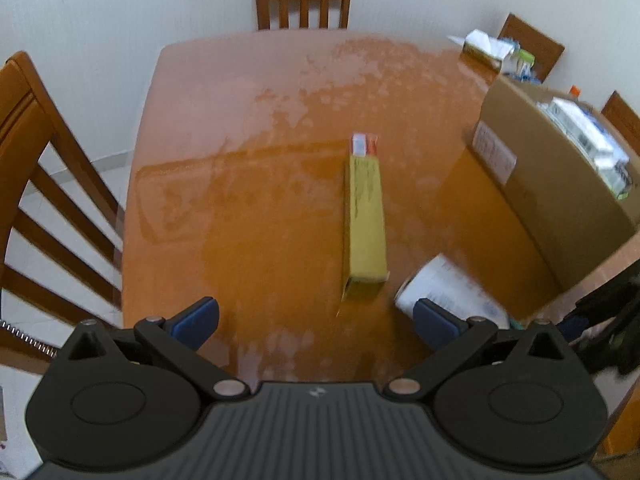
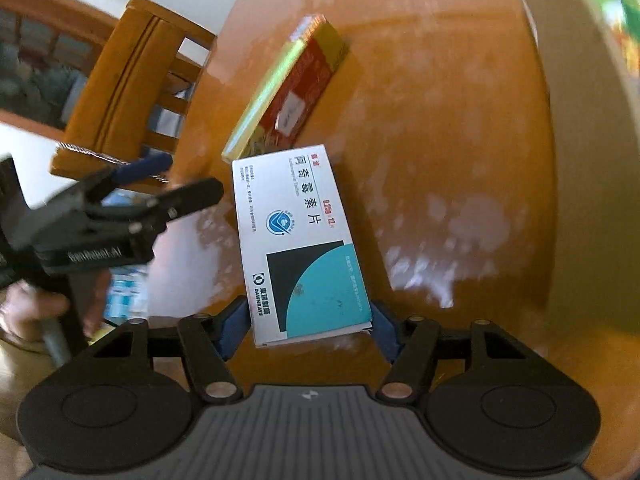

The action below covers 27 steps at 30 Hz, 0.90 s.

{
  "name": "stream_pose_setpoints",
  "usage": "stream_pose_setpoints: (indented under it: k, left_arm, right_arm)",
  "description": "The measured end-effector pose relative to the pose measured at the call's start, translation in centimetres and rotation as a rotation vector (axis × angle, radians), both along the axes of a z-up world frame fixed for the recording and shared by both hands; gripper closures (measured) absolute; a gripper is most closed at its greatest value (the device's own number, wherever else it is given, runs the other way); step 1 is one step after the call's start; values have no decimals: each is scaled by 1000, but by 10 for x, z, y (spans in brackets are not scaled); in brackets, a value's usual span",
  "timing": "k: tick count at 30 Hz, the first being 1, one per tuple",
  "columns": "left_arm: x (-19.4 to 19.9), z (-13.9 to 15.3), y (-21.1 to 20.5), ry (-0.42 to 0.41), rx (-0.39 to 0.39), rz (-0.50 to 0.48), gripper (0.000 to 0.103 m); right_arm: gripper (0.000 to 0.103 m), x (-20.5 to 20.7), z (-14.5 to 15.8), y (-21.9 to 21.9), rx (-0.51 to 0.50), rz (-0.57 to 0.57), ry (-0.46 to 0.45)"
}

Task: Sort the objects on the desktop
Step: 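Lift the white-teal box with the right gripper and turn it upright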

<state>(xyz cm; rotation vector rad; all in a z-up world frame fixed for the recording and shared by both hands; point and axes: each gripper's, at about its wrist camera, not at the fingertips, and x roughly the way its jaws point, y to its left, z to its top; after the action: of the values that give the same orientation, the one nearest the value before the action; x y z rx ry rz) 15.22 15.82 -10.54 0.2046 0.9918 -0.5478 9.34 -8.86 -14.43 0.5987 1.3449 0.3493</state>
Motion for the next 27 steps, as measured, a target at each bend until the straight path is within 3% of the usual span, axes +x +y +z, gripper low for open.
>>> stream_pose_setpoints:
  k: [5,17,22,25,27]
  left_arm:
    - [-9,-8,-2,36,7,-44,0]
    - [-17,-18,-32,70,-75,-158,0]
    - [-17,-15,-35,71,-104,-179,0]
    - [-16,-13,-37,64,-121,-188,0]
    - [-16,-13,-40,63,-131,-196,0]
  right_arm:
    - [34,-4,-16,-16,152,-85,75]
    - [37,-15,-21,-25,239,-134,88]
    - [35,-19,-16,-30,228,-143,79]
    - [31,-25,-13,-34,233,-149,77]
    - [22,-30,-12,-41,234,-161,88]
